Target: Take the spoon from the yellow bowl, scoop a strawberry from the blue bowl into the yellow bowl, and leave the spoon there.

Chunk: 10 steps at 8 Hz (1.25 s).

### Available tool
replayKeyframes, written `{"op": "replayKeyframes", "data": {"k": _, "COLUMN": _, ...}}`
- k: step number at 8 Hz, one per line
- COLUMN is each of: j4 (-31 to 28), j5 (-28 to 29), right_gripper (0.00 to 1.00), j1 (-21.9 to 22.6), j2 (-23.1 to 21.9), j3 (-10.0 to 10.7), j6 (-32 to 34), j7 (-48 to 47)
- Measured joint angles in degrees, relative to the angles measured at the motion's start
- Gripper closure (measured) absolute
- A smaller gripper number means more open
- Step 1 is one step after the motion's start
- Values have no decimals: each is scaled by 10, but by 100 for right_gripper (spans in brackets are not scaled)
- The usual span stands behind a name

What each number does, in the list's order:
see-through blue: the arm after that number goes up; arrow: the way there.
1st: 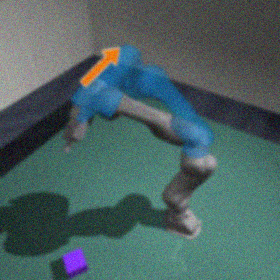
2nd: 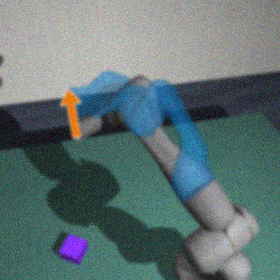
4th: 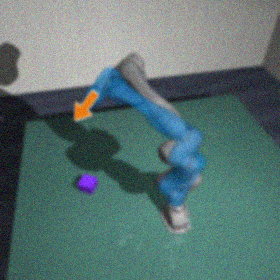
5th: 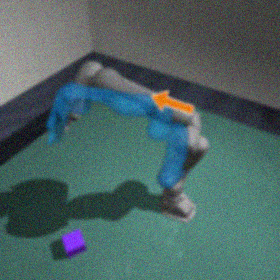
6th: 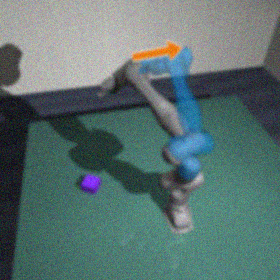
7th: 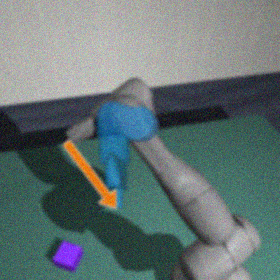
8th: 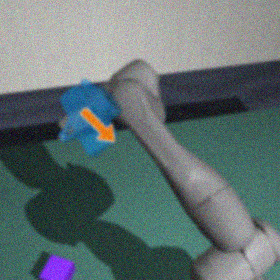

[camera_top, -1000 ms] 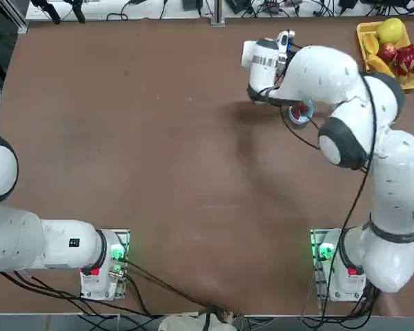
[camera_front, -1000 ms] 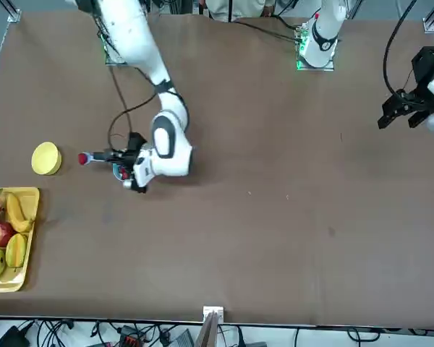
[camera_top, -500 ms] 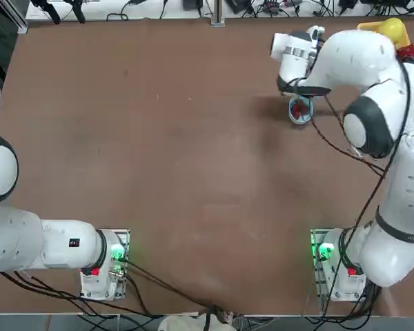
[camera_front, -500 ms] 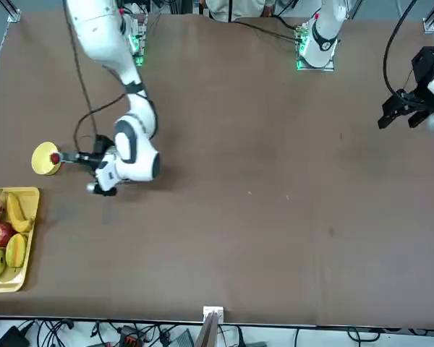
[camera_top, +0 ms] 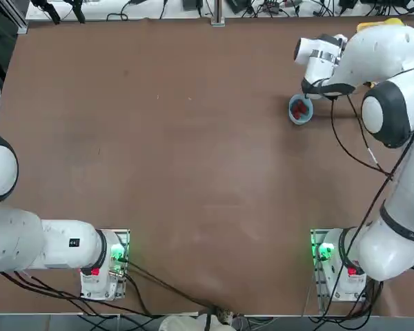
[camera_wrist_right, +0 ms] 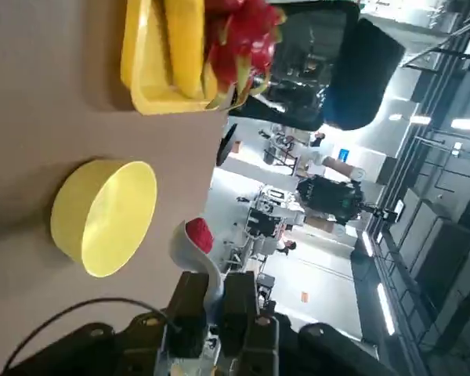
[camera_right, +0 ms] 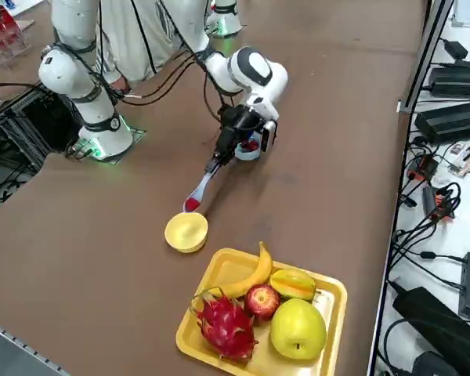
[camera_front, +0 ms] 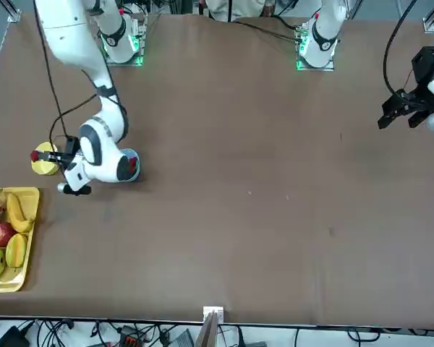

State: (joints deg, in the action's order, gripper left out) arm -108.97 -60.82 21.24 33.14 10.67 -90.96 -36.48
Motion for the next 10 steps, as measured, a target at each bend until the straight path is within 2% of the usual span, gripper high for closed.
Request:
{"op": "replayKeyframes", "data": {"k": 4, "j4": -9, "j5": 0, "right_gripper": 89, "j1": -20, "j2": 15, "j3": -2, "j6": -34, "j7": 143}}
{"op": "replayKeyframes", "data": {"k": 7, "j4": -8, "j5": 0, "right_gripper": 89, "j1": -24, "j2": 45, "j3": -4, "j6": -65, "j7": 222}}
{"op": "replayKeyframes", "data": {"k": 10, "j4": 2, "j5": 0, "right_gripper": 89, "j1": -31, "j2": 55, "j3": -4, "j6": -69, "j7": 355}}
